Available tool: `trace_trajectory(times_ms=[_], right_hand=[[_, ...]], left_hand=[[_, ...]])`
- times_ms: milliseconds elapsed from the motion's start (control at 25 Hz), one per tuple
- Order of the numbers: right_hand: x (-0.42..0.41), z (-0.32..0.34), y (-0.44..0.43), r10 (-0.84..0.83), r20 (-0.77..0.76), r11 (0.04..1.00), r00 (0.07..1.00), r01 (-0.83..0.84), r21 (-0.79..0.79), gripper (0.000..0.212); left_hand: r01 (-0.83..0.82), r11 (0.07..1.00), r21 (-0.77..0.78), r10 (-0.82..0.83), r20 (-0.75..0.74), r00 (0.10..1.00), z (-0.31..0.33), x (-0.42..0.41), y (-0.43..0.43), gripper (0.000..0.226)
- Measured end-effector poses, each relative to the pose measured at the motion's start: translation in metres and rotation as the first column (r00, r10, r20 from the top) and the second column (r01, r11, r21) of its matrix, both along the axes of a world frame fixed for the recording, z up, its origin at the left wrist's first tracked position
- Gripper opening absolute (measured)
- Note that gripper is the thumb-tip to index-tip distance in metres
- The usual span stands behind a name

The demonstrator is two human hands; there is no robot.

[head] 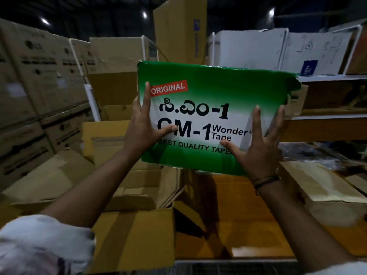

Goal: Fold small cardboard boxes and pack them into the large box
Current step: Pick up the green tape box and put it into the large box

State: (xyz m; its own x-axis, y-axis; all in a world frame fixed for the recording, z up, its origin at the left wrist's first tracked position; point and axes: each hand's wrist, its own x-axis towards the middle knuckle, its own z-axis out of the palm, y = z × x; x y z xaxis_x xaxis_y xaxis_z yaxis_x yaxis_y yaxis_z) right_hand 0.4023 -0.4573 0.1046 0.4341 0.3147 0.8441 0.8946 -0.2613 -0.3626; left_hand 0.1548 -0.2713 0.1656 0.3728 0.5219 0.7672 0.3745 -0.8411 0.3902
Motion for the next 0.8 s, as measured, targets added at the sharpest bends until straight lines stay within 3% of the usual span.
trace_trajectory(times_ms=[360,560,680,800], right_hand=[[-0.154,-0.017,0.127,0.131,0.005,0.987,0.991,-0.13,-0.098,0.116],[-0.176,-0.047,0.176,0.303,0.038,0.949,0.952,-0.297,-0.109,0.115],[-0.166,-0.073,0.194,0.334,0.024,0.929,0.942,-0.325,-0.175,0.125],[-0.15,-0.098,0.211,0.318,0.043,0.917,0.947,-0.296,-0.268,0.12]], left_hand=[[-0.194,0.977,-0.084,0.19,-0.053,0.98,-0.02,-0.176,0.099,0.137],[-0.247,0.962,-0.118,0.242,-0.057,0.969,-0.052,-0.234,0.136,0.145],[-0.3,0.935,-0.186,0.271,-0.167,0.948,-0.086,-0.255,0.153,0.152],[-0.378,0.912,-0.159,0.313,-0.325,0.892,-0.118,-0.276,0.17,0.156]])
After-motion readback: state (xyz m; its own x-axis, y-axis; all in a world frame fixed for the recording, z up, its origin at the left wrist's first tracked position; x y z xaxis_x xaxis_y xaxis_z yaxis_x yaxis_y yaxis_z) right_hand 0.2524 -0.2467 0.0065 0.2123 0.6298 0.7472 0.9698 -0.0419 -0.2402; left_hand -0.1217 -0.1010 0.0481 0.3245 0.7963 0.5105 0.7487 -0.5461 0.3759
